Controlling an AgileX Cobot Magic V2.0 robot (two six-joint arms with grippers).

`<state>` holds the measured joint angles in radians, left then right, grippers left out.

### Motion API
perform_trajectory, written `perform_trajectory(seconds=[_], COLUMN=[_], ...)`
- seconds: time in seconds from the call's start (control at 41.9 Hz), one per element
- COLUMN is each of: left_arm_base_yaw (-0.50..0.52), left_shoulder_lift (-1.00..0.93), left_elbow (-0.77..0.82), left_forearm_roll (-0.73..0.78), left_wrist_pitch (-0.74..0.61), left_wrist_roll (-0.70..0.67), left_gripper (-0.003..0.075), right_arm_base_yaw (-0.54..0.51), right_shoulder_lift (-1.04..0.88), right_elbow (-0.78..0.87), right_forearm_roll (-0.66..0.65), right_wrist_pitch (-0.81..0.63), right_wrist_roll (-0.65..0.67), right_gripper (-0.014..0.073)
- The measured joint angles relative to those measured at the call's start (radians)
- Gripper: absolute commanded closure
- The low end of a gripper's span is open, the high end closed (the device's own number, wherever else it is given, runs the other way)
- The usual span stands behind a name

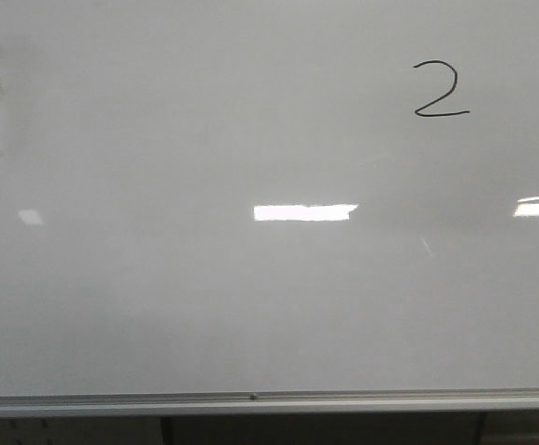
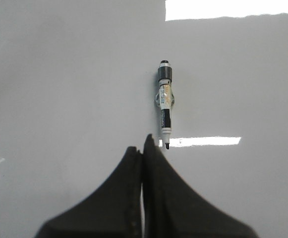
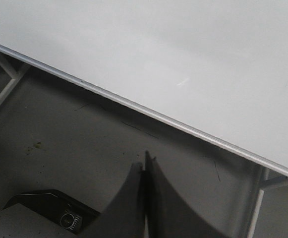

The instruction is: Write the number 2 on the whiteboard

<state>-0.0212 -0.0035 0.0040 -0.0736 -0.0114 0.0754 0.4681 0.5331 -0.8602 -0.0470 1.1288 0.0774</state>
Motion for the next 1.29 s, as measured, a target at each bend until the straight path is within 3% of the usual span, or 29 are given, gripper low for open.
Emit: perform_trajectory(seconds=[0.286,0.453,0.883,1.098,1.289], left_arm_base_yaw=[0.000,0.000,0.000,0.000,0.000], left_shoulder_lift=[0.000,0.000,0.000,0.000,0.000], left_elbow=[0.000,0.000,0.000,0.000,0.000], left_forearm_roll=[0.000,0.000,0.000,0.000,0.000], left_wrist_pitch=[0.000,0.000,0.000,0.000,0.000], left_wrist_roll=[0.000,0.000,0.000,0.000,0.000], left_gripper=[0.0740,0.0739,0.0740,0.0740,0.0740], right_arm_base_yaw=[-0.065,-0.208,-0.446,-0.474,-0.480], right_shoulder_lift=[-0.054,-0.200,-0.478,-0.538,-0.542], right_elbow=[0.035,0.227,0.734,0.876,0.887], right_forearm_roll=[0.000,0.059,0.105,0.105,0.105], right_wrist_pitch=[-0.057,-0.299,-0.884,-1.069,-1.106], right_wrist_roll=[-0.017,-0.135,-0.154,-0.155,-0.156], right_gripper=[0.0660,0.0662,0.0662,0.0662,0.0662])
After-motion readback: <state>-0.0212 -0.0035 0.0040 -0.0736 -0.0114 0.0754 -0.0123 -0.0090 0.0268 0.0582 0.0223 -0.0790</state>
